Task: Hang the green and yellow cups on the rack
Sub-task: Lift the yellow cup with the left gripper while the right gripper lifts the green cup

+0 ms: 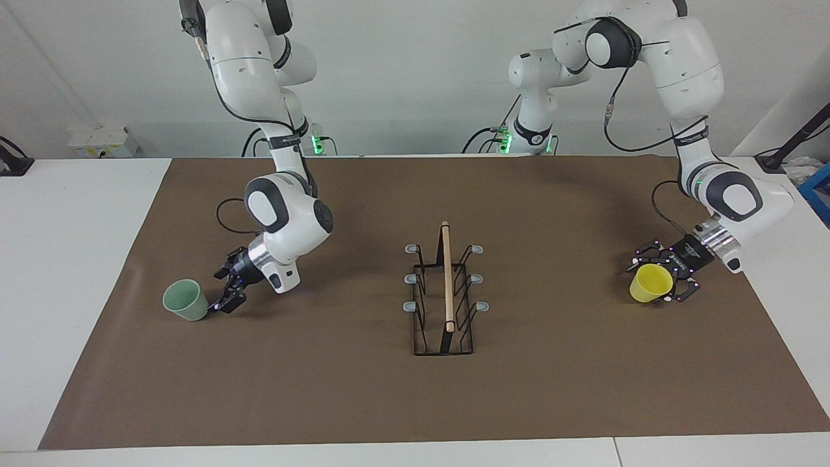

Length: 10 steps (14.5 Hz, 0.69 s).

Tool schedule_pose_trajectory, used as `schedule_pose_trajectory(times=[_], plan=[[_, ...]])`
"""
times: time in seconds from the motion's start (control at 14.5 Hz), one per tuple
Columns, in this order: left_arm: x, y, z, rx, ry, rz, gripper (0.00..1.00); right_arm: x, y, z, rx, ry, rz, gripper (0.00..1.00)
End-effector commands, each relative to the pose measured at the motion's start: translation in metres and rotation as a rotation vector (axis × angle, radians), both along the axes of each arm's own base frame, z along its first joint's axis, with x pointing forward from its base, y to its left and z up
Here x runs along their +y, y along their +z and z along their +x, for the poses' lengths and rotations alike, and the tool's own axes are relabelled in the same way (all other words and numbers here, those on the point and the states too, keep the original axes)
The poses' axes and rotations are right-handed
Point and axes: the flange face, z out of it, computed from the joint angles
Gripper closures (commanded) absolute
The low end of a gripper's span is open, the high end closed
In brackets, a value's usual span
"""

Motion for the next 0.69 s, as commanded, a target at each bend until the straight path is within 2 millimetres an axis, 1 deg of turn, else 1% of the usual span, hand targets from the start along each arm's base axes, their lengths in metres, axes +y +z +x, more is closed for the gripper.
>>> schedule_pose_trajectory(times=[0.0, 0.07, 0.14, 0.21, 0.28, 0.34, 0.55, 0.62], plan=[[-0.007, 0.006, -0.010, -0.073, -0.037, 0.003, 0.00, -0.003, -0.012, -0.006, -0.022, 0.039, -0.016, 0.00], [-0.007, 0.002, -0.014, -0.096, -0.062, 0.011, 0.00, -0.005, -0.014, -0.007, -0.018, 0.043, -0.020, 0.00], [-0.007, 0.001, -0.016, -0.116, -0.083, 0.017, 0.42, -0.006, -0.016, -0.009, -0.015, 0.047, -0.023, 0.00], [-0.007, 0.000, -0.017, -0.128, -0.097, 0.021, 0.79, -0.009, -0.019, -0.012, -0.012, 0.061, -0.028, 0.00], [-0.008, 0.002, -0.015, -0.137, -0.097, 0.023, 1.00, -0.012, -0.021, -0.015, -0.021, 0.064, -0.033, 0.00], [-0.007, 0.006, -0.011, -0.152, -0.079, 0.015, 1.00, -0.017, -0.022, -0.015, -0.027, 0.061, -0.042, 0.00], [-0.003, 0.018, -0.003, -0.178, -0.051, 0.039, 1.00, -0.023, -0.024, -0.017, -0.035, 0.048, -0.040, 0.00], [-0.002, 0.026, 0.000, -0.188, -0.043, 0.042, 1.00, -0.029, -0.024, -0.016, -0.035, 0.048, -0.044, 0.00]])
